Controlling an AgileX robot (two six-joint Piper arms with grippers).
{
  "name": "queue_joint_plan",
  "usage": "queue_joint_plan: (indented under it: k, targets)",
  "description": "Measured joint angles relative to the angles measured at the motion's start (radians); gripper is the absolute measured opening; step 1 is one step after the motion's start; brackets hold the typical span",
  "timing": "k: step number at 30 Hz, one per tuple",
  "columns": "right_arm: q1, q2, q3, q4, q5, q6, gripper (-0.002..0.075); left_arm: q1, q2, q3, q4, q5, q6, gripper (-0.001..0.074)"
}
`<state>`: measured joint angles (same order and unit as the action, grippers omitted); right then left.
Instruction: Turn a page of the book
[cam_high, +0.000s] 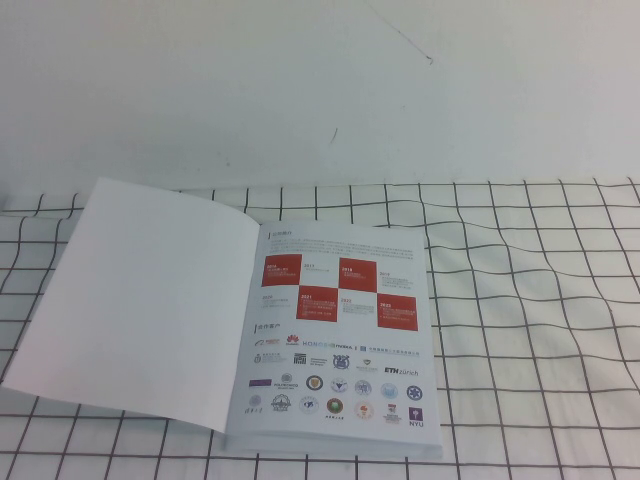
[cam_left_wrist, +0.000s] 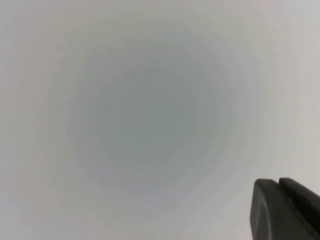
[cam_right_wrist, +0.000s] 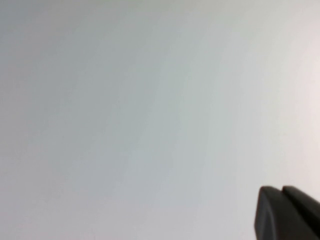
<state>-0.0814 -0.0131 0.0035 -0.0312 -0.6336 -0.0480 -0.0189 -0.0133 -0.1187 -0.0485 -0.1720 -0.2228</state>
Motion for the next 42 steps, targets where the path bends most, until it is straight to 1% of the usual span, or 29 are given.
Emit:
queue_joint_plan:
  k: [4,9,14,19,22,27,31,36,38,42]
  targets:
    - [0.000,0.000,-0.120,-0.070,0.204,0.000,-0.0002,0.000,0.028,-0.127,0.025,0.119,0.020,-0.0002]
    - [0.000,0.004,-0.296,-0.110,0.556,0.000,-0.0002,0.000,0.159,-0.268,0.048,0.255,0.026,-0.0002]
    - [0.000,0.082,-0.417,-0.101,0.741,0.008,-0.0002,0.000,0.343,-0.399,0.059,0.440,0.062,-0.0002]
    - [0.000,0.195,-0.483,-0.045,0.854,0.021,-0.0002,0.000,0.529,-0.495,0.014,0.618,0.129,-0.0002]
    - [0.000,0.269,-0.511,-0.013,0.946,0.007,-0.0002,0.000,0.646,-0.528,-0.093,0.677,0.236,-0.0002]
    - [0.000,0.420,-0.592,0.026,1.207,-0.162,-0.0002,0.000,0.797,-0.562,-0.343,0.725,0.454,-0.0002]
    - [0.000,0.550,-0.658,0.083,1.362,-0.268,-0.0002,0.000,0.905,-0.619,-0.503,0.778,0.561,-0.0002]
    - [0.000,0.712,-0.727,0.201,1.473,-0.409,-0.0002,0.000,1.073,-0.751,-0.641,0.986,0.659,-0.0003]
    - [0.000,0.764,-0.749,0.228,1.497,-0.430,-0.0002,-0.001,1.127,-0.796,-0.673,1.023,0.686,-0.0003]
    - [0.011,0.859,-0.778,0.252,1.501,-0.462,-0.0002,-0.027,1.217,-0.864,-0.681,1.016,0.709,-0.0002]
